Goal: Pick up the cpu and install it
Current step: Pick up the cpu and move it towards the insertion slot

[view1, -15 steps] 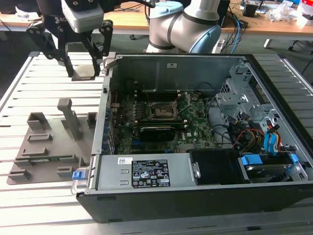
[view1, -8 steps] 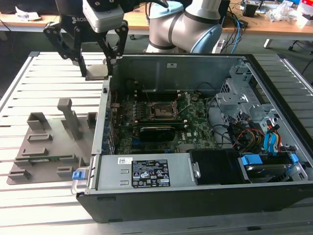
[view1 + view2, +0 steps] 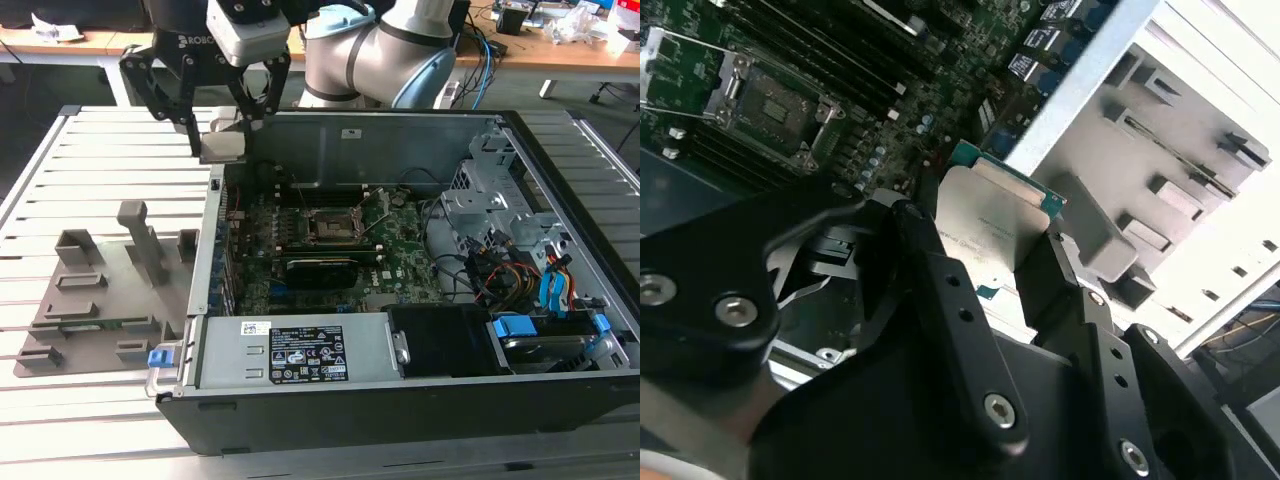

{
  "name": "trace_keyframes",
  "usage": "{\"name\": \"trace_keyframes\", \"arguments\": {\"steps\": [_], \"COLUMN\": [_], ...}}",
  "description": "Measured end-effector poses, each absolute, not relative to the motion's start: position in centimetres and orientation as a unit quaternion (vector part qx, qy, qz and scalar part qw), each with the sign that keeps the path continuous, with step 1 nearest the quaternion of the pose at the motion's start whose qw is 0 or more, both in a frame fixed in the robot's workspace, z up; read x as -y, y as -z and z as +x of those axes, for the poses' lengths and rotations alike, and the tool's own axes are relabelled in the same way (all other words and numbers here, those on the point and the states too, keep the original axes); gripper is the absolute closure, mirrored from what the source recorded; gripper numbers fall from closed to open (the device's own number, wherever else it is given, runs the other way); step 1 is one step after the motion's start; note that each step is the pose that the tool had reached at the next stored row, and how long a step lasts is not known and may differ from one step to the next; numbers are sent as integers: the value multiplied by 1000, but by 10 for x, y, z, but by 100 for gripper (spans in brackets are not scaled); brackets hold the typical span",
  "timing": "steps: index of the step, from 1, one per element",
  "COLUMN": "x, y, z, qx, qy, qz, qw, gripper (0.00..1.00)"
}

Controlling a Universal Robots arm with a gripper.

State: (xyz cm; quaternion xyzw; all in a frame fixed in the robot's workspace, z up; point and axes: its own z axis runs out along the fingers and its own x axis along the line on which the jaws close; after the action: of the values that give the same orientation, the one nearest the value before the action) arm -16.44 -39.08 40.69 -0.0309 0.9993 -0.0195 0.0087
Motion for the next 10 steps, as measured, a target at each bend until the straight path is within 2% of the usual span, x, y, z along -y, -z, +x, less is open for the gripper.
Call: {"name": "trace_keyframes", "arguments": {"steps": [10], "x": [390], "y": [-407], "z": [-119], "qx": [-999], "qy": [20], "qz": [-31], "qw": [7], "gripper": [45]}}
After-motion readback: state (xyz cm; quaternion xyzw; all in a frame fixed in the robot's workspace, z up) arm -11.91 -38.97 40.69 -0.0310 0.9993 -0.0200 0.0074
